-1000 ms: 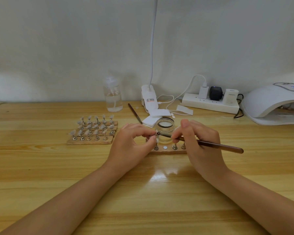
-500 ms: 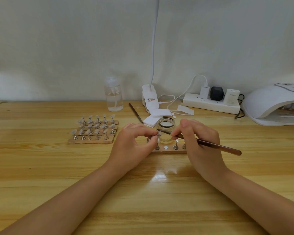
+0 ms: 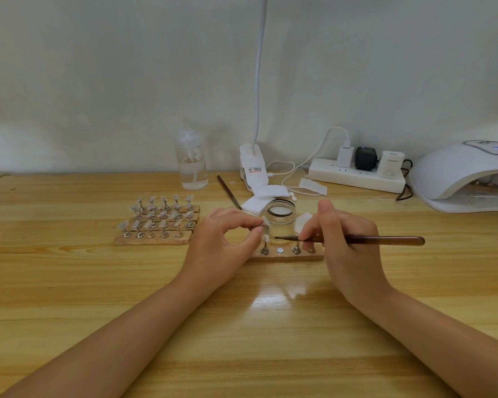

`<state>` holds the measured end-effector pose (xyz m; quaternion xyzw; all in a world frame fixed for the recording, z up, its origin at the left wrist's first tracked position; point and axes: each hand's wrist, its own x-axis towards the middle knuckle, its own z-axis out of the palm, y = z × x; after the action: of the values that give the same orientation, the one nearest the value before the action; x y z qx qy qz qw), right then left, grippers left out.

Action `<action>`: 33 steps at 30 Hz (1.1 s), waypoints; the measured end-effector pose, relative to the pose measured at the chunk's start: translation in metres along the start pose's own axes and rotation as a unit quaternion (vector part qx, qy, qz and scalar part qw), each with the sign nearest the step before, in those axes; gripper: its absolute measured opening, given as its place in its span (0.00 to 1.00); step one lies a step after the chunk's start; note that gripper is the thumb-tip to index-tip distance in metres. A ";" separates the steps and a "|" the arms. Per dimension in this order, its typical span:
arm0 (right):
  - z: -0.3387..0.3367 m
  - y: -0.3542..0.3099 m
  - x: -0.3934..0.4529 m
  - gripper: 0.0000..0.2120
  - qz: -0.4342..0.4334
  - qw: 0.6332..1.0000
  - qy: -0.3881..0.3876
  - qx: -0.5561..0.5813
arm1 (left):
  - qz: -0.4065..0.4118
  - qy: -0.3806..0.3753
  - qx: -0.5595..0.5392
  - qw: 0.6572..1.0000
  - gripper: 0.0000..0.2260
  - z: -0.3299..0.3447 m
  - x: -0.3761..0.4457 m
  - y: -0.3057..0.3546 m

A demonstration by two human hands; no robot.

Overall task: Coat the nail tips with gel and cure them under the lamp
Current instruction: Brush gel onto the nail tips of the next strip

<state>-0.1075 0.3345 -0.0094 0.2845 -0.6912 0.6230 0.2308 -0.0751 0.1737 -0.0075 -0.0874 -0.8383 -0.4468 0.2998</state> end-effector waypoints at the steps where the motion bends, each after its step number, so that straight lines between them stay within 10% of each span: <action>1: 0.000 0.000 0.000 0.22 0.006 1.000 0.005 0.006 | 0.001 0.001 -0.001 1.000 0.10 0.000 0.000 0.000; 33: 0.005 -0.005 -0.003 0.15 -0.104 0.992 -0.034 -0.060 | 0.015 0.015 -0.030 0.999 0.11 -0.001 0.004 -0.008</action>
<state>-0.1011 0.3294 -0.0084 0.3613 -0.7016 0.5428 0.2874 -0.0816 0.1680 -0.0105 -0.1021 -0.8184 -0.4687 0.3164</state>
